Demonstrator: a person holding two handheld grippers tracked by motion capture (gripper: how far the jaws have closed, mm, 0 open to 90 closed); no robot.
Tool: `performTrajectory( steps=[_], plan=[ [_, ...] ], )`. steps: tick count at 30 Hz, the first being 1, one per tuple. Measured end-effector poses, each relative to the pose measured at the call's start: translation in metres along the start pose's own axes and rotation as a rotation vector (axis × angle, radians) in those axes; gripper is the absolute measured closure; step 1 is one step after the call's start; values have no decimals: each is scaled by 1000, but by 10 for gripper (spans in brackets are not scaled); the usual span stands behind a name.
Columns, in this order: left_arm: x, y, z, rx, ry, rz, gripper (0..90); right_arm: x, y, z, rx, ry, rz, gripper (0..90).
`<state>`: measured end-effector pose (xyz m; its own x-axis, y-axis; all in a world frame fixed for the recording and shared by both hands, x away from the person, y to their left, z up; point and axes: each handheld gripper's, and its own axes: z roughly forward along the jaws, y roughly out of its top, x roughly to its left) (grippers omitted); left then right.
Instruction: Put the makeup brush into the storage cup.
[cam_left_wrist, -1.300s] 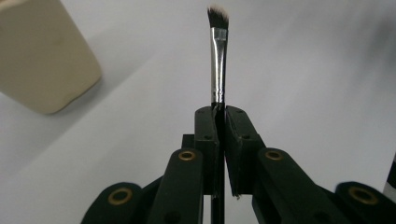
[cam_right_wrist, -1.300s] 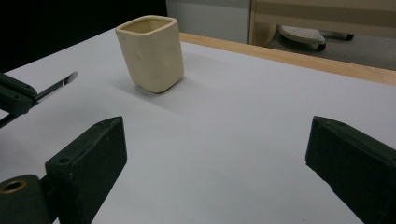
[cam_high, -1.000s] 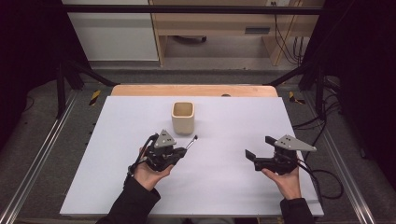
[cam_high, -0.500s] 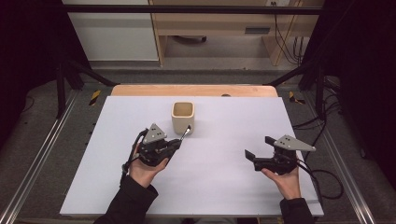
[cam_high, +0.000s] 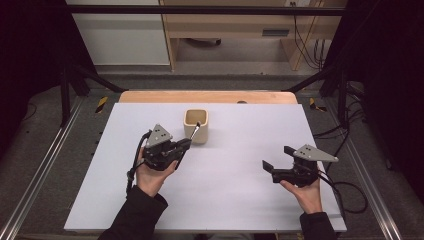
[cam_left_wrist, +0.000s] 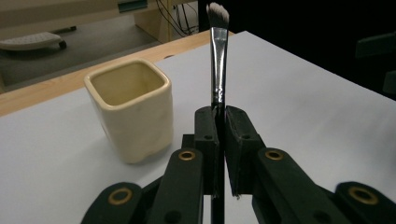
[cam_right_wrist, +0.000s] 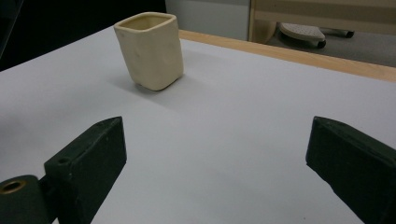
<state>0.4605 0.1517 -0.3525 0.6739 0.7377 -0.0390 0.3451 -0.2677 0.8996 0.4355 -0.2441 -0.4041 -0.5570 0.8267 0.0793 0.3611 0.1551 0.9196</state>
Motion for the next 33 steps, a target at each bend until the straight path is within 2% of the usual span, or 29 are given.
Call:
performTrajectory(
  steps=[16,20,24,33],
  plan=[
    [5,21,12,-39,10,-7,840,0,0,0,-7,2,4,53],
    [11,24,16,-51,8,-28,840,0,0,0,-7,3,4,53],
    [13,25,19,-50,13,-27,841,0,0,0,-6,3,3,53],
    [22,34,29,-73,24,-51,841,0,0,0,-6,4,8,53]
  ],
)
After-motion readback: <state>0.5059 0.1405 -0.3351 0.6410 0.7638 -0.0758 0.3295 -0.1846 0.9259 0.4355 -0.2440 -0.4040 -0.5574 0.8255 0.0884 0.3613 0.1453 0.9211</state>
